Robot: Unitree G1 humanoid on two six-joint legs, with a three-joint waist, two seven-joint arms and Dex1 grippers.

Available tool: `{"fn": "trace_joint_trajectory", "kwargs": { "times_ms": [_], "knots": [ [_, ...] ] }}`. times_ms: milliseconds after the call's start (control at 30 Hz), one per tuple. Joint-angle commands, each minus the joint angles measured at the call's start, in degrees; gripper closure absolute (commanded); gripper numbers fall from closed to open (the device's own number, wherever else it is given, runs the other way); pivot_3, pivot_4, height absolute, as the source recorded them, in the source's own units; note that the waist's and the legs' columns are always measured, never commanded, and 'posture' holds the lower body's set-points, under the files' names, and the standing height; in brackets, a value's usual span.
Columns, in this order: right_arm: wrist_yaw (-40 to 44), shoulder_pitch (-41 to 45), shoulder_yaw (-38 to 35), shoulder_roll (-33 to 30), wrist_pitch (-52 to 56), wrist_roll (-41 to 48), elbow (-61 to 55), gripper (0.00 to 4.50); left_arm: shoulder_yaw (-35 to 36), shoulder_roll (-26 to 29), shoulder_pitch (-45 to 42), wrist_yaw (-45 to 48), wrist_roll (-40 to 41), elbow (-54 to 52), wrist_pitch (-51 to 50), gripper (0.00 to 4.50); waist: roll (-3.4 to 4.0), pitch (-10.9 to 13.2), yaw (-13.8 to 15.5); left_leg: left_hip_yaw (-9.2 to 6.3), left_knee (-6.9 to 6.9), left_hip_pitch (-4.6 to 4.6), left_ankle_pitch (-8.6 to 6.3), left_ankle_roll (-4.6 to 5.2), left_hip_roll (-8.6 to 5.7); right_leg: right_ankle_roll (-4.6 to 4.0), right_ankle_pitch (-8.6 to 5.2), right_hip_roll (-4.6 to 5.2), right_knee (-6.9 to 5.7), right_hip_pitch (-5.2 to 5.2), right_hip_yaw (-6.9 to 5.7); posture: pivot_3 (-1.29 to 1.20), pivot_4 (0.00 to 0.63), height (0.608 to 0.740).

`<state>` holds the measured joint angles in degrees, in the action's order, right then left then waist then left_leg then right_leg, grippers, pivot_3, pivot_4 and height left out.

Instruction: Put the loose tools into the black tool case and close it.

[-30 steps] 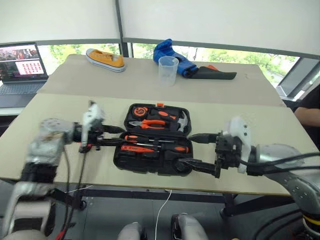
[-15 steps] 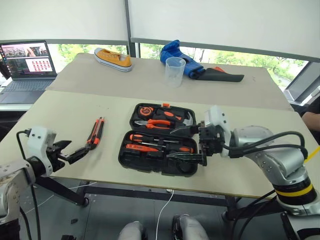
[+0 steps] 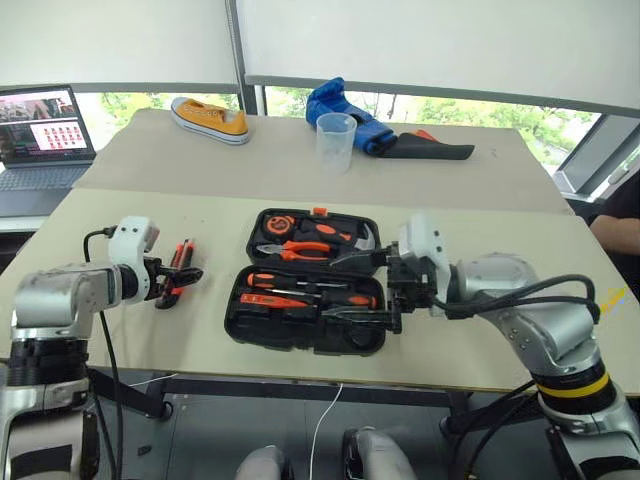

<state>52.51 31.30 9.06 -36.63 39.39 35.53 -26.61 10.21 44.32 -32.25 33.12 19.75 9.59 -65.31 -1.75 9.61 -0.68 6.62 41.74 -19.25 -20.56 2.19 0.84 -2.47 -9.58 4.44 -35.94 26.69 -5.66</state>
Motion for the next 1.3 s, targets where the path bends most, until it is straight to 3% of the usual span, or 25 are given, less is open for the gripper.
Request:
{"fn": "trace_joint_trajectory", "kwargs": {
  "times_ms": [33, 200, 300, 433, 500, 600, 733, 867, 1000, 1133, 1300],
  "knots": [
    [-1.5, -0.8, -1.3, -0.1, 0.4, 0.2, -3.0, 0.0, -0.5, -0.4, -1.5, -0.7, -1.0, 3.0, 1.7, 0.06, 0.0, 0.0, 0.0, -0.01, 0.01, 0.03, 0.0, -0.01, 0.0, 0.0, 0.0, 0.01, -0.02, -0.03, 0.0, 0.0, 0.15, 0.724],
    [-2.4, -2.3, -2.2, -1.1, 1.1, 0.4, -4.4, 0.0, -1.8, -1.1, -2.4, -0.7, -1.6, 5.2, 3.3, 0.06, 0.0, 0.0, 0.0, 0.01, 0.03, 0.26, 0.05, -0.09, -0.01, 0.01, -0.01, 0.1, 0.07, -0.19, 0.14, 0.0, 0.15, 0.724],
    [-2.6, -2.5, -2.4, -1.6, 1.3, 0.3, -4.8, 0.0, -2.9, -1.8, -3.1, -0.1, -1.6, 6.6, 3.5, 0.77, 0.0, 0.0, 0.1, 0.0, 0.03, 0.34, 0.09, -0.14, 0.0, 0.01, -0.02, 0.11, 0.0, -0.22, 0.18, 0.0, 0.15, 0.724],
    [-2.9, -2.2, -2.5, -1.9, 1.2, -0.1, -4.6, 0.0, -3.6, -1.3, -3.9, 1.1, -2.5, 8.7, 5.7, 2.3, 0.0, 0.0, 0.4, 0.0, 0.03, 0.36, 0.1, -0.17, 0.0, -0.01, -0.02, 0.12, -0.02, -0.23, 0.19, 0.0, 0.15, 0.724],
    [-2.9, -2.4, -3.2, -2.1, 1.9, 0.8, -4.6, 0.0, -2.1, -1.8, -4.8, 1.2, -2.7, 9.9, 11.4, 2.8, 0.0, 0.0, 0.6, 0.0, 0.03, 0.36, 0.1, -0.16, -0.01, -0.01, -0.02, 0.14, -0.01, -0.23, 0.18, 0.0, 0.15, 0.724],
    [-2.4, -3.6, -4.9, -3.4, 5.0, 3.9, -5.9, 0.0, 0.6, -1.7, -7.8, 5.9, 0.2, 9.0, 18.8, 2.84, -0.04, 0.0, 1.0, -0.03, 0.04, 0.3, 0.11, -0.16, -0.01, -0.02, -0.01, 0.18, 0.01, -0.21, 0.14, 0.0, 0.15, 0.724],
    [-1.9, -6.3, -6.4, -6.3, 6.6, 6.1, -8.6, 0.0, -3.5, 2.1, -8.4, 25.5, 5.5, 1.8, 24.3, 2.85, -0.12, 0.0, 1.3, -0.1, 0.13, -0.1, 0.11, -0.15, 0.0, -0.05, 0.01, 0.19, -0.03, 0.04, -0.09, 0.0, 0.15, 0.724],
    [-2.5, -9.6, -7.9, -8.4, 5.8, 5.2, -10.9, 0.0, -12.9, 6.3, -9.2, 44.7, 4.5, -2.5, 31.8, 2.85, -0.08, 0.0, 1.2, -0.02, 0.03, -0.1, 0.1, -0.15, -0.01, -0.03, -0.01, 0.12, 0.09, 0.02, -0.15, 0.0, 0.15, 0.724],
    [-4.8, -12.4, -9.4, -8.3, 5.7, 4.9, -12.3, 0.0, -23.2, 7.2, -12.3, 56.3, -0.4, -2.5, 38.7, 2.85, -0.08, 0.0, 1.2, 0.25, 0.02, -0.09, 0.1, -0.15, -0.01, 0.01, -0.04, 0.05, 0.19, -0.06, -0.17, 0.0, 0.15, 0.724],
    [-7.3, -15.0, -10.5, -8.0, 5.9, 4.8, -14.7, 0.0, -33.2, 8.8, -14.3, 59.4, -3.2, -1.2, 46.3, 2.85, -0.09, 0.0, 1.0, 0.11, 0.06, -0.03, 0.1, -0.15, 0.08, 0.29, -0.31, 0.0, 0.2, -0.05, 0.12, 0.0, 0.15, 0.724],
    [-8.7, -18.1, -12.4, -8.9, 5.6, 4.5, -16.4, 0.0, -38.1, 4.7, -18.0, 59.4, -4.8, 5.7, 52.3, 2.85, -0.09, 0.0, 1.4, 0.02, 0.19, -0.03, 0.13, -0.09, 0.07, 0.29, -0.31, 0.0, 0.12, -0.06, 0.19, 0.0, 0.15, 0.724]
  ]
}}
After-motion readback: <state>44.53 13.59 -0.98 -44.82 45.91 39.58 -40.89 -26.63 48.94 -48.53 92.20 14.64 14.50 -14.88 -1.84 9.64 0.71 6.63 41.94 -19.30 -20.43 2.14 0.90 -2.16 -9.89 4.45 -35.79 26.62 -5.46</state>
